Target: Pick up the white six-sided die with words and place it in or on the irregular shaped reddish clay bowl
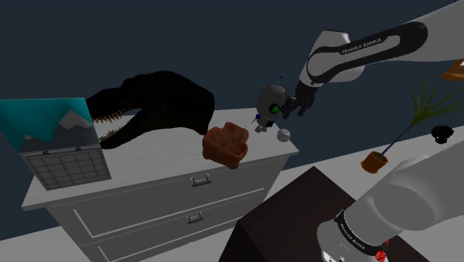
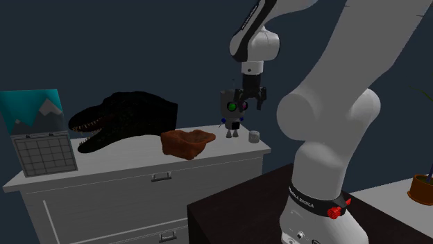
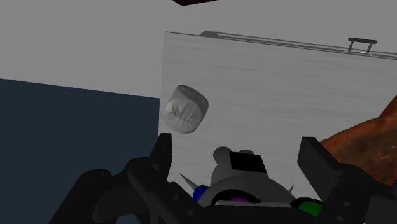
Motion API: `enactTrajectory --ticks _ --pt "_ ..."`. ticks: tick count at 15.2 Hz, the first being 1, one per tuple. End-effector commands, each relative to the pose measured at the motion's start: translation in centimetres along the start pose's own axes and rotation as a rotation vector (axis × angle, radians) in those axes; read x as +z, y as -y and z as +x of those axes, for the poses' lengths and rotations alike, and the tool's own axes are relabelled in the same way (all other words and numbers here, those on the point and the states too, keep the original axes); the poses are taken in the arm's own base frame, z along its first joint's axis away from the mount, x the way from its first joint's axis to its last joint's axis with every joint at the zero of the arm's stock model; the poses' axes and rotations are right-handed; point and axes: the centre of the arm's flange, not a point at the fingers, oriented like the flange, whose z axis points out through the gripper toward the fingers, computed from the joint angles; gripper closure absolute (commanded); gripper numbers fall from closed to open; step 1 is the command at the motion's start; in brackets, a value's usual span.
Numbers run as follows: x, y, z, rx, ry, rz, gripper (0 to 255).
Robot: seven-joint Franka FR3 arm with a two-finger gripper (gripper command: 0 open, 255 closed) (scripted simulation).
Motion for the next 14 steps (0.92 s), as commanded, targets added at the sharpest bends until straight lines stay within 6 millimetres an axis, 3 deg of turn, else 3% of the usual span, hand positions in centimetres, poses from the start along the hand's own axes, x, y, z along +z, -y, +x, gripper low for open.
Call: enactTrajectory --ticks 1,7,14 --pt "2.2 -1.4 0.9 0.004 0.004 0.001 0" --pt "8.7 -5.3 3.5 0.017 0.019 0.008 0" --pt "12.4 -5.2 3.4 0.017 0.019 0.008 0"
